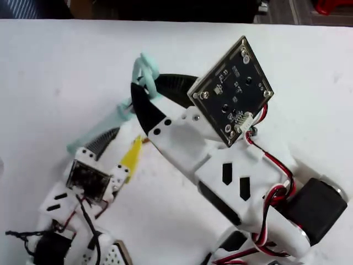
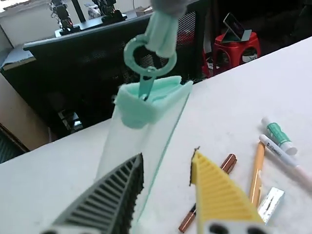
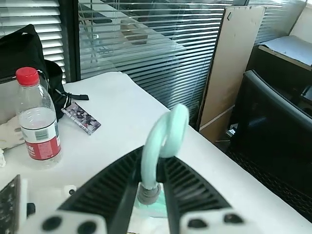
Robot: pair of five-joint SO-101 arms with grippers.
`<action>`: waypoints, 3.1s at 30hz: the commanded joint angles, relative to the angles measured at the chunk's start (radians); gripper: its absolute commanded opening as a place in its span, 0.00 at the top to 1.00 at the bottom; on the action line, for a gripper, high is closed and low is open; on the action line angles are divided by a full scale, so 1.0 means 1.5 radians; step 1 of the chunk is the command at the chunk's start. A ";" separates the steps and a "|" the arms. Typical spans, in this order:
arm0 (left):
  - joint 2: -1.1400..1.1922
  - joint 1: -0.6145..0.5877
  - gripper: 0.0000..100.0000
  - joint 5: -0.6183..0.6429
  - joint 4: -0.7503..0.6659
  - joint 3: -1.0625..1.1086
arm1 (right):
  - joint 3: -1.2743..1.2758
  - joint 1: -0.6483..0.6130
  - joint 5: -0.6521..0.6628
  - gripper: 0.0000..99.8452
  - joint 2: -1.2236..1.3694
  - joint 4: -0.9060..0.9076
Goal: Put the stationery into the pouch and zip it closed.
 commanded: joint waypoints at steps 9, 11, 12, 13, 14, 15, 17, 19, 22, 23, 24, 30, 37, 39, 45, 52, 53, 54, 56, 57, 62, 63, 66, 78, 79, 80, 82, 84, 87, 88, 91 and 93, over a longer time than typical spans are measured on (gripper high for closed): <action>0.007 -0.052 0.82 -0.065 0.057 -0.099 | -0.003 -0.004 -0.006 0.98 -0.043 0.013; 0.007 -0.057 0.82 -0.065 0.058 -0.114 | -0.003 -0.004 -0.006 0.98 -0.043 0.013; 0.008 -0.051 0.81 -0.065 0.051 -0.108 | -0.003 -0.005 -0.006 0.98 -0.043 0.013; 0.009 -0.042 0.81 -0.065 0.042 -0.096 | -0.003 -0.007 -0.006 0.98 -0.046 0.013; 0.009 -0.033 0.79 -0.065 0.027 -0.078 | -0.003 -0.018 -0.006 0.98 -0.049 0.013; 0.009 -0.030 0.78 -0.065 0.011 -0.057 | -0.003 -0.031 -0.006 0.98 -0.050 0.013; 0.009 -0.030 0.77 -0.064 -0.024 -0.015 | -0.003 -0.052 -0.006 0.98 -0.052 0.014; 0.009 -0.030 0.78 -0.064 -0.054 0.014 | -0.003 -0.066 -0.005 0.98 -0.057 0.014; 0.009 -0.030 0.77 -0.033 -0.077 0.035 | -0.003 -0.073 -0.002 0.98 -0.065 0.013; 0.009 -0.030 0.77 -0.021 -0.081 0.040 | -0.004 -0.074 -0.002 0.98 -0.068 0.013; 0.009 -0.029 0.77 -0.015 -0.082 0.044 | -0.004 -0.075 -0.002 0.98 -0.072 0.013; 0.008 -0.025 0.78 -0.008 -0.094 0.070 | -0.010 -0.076 -0.005 0.98 -0.093 0.006; 0.007 -0.006 0.98 0.050 -0.039 0.014 | 0.008 -0.076 -0.006 0.98 -0.069 0.002; 0.007 0.012 0.97 0.039 -0.018 0.004 | 0.023 -0.076 -0.003 0.98 -0.044 -0.001; 0.007 0.014 0.97 0.035 -0.011 0.017 | 0.037 -0.051 -0.001 0.98 -0.001 0.008; 0.007 0.014 0.97 0.037 -0.013 0.027 | 0.152 0.081 0.000 0.98 -0.002 0.011; 0.007 0.014 0.97 0.037 -0.014 0.026 | 0.186 0.103 0.000 0.98 -0.003 0.011; 0.007 0.014 0.97 0.037 -0.014 0.025 | 0.219 0.123 0.000 0.98 -0.003 0.009; 0.007 0.014 0.97 0.037 -0.015 0.015 | 0.277 0.160 0.000 0.98 -0.002 0.008; 0.007 0.014 0.97 0.037 -0.015 0.010 | 0.302 0.175 0.000 0.98 -0.002 0.005; 0.007 0.018 0.97 0.037 -0.011 0.005 | 0.386 0.224 0.000 0.98 0.002 -0.082; 0.007 0.019 0.98 0.037 -0.009 0.005 | 0.399 0.226 0.000 0.98 0.004 -0.116; 0.007 0.019 0.98 0.037 0.003 0.005 | 0.434 0.225 -0.001 0.98 -0.002 -0.235; 0.007 0.020 0.98 0.033 0.062 -0.004 | 0.446 0.241 -0.006 0.98 0.010 -0.509; 0.007 0.020 0.98 0.033 0.066 -0.010 | 0.450 0.242 -0.004 0.98 0.025 -0.520; 0.007 0.020 0.98 0.033 0.075 -0.018 | 0.452 0.249 -0.004 0.98 0.042 -0.527; 0.007 0.020 0.98 0.033 0.091 -0.036 | 0.452 0.262 -0.005 0.98 0.080 -0.532; 0.007 0.020 0.98 0.033 0.100 -0.045 | 0.451 0.275 -0.006 0.98 0.112 -0.539; 0.007 0.020 0.98 0.033 0.100 -0.045 | 0.451 0.297 -0.006 0.98 0.157 -0.570; 0.007 0.021 0.98 0.033 0.100 -0.045 | 0.451 0.305 -0.006 0.98 0.171 -0.586; 0.007 0.036 0.98 0.032 0.103 -0.045 | 0.451 0.324 -0.006 0.98 0.208 -0.635; 0.007 0.068 0.98 0.010 0.120 -0.048 | 0.451 0.335 -0.006 0.98 0.224 -0.664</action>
